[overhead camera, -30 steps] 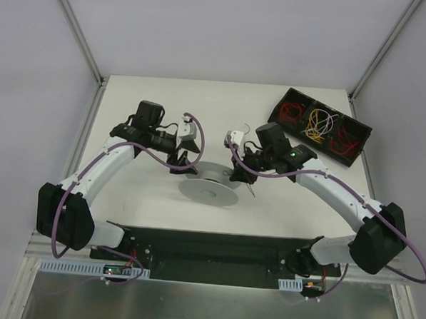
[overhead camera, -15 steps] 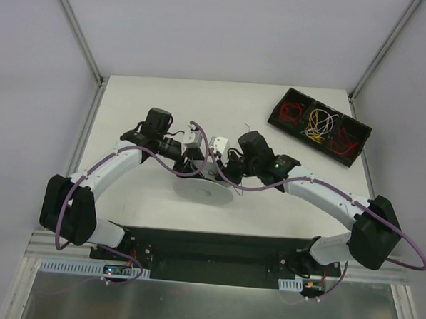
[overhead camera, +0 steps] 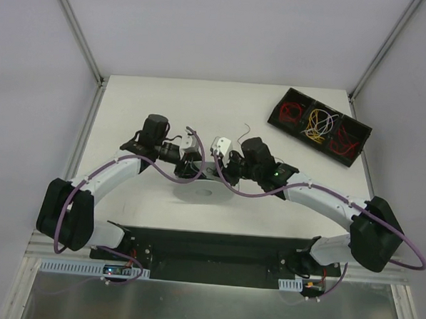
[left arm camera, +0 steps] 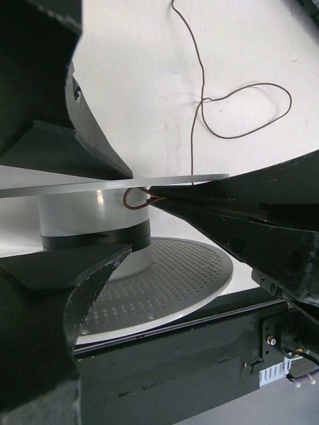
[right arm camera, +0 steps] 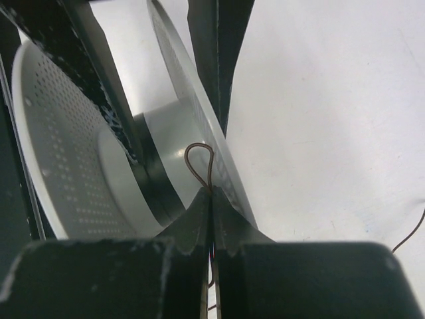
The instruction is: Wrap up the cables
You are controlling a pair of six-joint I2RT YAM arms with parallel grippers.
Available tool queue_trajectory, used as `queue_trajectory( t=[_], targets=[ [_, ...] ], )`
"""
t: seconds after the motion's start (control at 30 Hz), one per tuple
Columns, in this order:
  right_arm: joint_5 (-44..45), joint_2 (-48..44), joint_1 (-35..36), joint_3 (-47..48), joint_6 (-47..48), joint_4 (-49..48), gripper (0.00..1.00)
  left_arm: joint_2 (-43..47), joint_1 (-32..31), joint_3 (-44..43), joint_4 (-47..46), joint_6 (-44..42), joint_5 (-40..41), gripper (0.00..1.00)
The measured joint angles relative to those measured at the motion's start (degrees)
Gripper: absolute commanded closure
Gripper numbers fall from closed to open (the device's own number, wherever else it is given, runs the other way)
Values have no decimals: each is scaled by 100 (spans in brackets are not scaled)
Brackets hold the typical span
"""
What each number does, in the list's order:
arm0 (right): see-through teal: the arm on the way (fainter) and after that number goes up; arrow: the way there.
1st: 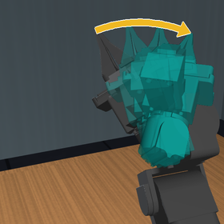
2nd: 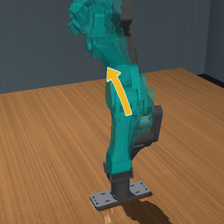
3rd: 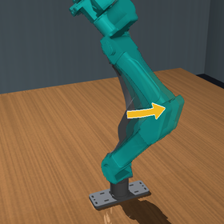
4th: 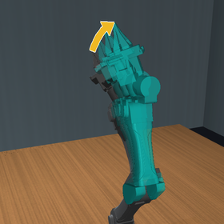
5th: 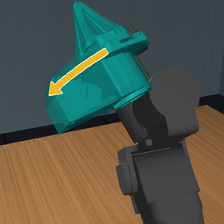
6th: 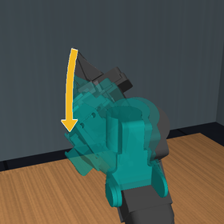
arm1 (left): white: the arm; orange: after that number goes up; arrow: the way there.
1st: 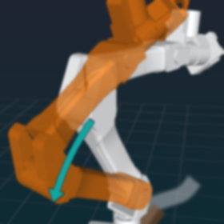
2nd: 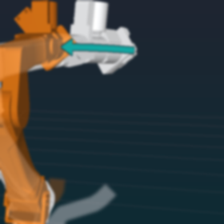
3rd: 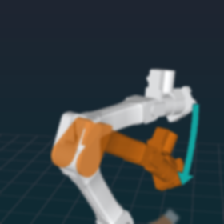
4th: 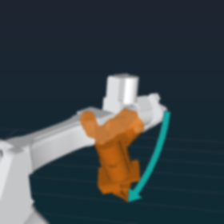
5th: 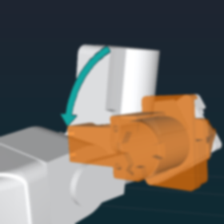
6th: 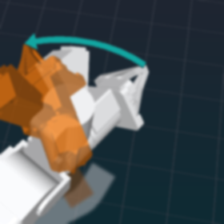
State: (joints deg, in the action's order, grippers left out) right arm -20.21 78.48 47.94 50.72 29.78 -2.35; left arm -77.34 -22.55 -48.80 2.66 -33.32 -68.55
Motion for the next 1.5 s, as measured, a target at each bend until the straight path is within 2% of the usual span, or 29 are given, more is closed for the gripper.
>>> queue_trajectory(
  t=[0.33,0.57,0.77,0.93,1.1,1.2,1.27,1.47,1.5],
  targets=[
    [0,-44,7,0,-90,-389,99,24,-4,168,-551,278,22,64],
    [-2,-63,9,0,-122,-476,100,24,-44,173,-710,398,74,59],
    [-7,-66,11,0,-136,-496,100,24,-114,173,-767,439,129,61],
    [-11,-66,22,0,-168,-496,100,26,-116,173,-802,492,166,66],
    [-22,-66,33,0,-197,-492,100,55,-151,173,-822,542,278,76],
    [-22,-66,37,0,-216,-492,100,59,-151,173,-850,551,345,86],
    [-22,-66,37,0,-232,-492,100,59,-151,173,-879,573,380,99],
    [-9,-66,35,0,-275,-479,100,59,-151,173,-960,675,483,100],
    [-11,-66,31,-2,-278,-479,97,59,-151,173,-955,680,485,100]
  ],
)
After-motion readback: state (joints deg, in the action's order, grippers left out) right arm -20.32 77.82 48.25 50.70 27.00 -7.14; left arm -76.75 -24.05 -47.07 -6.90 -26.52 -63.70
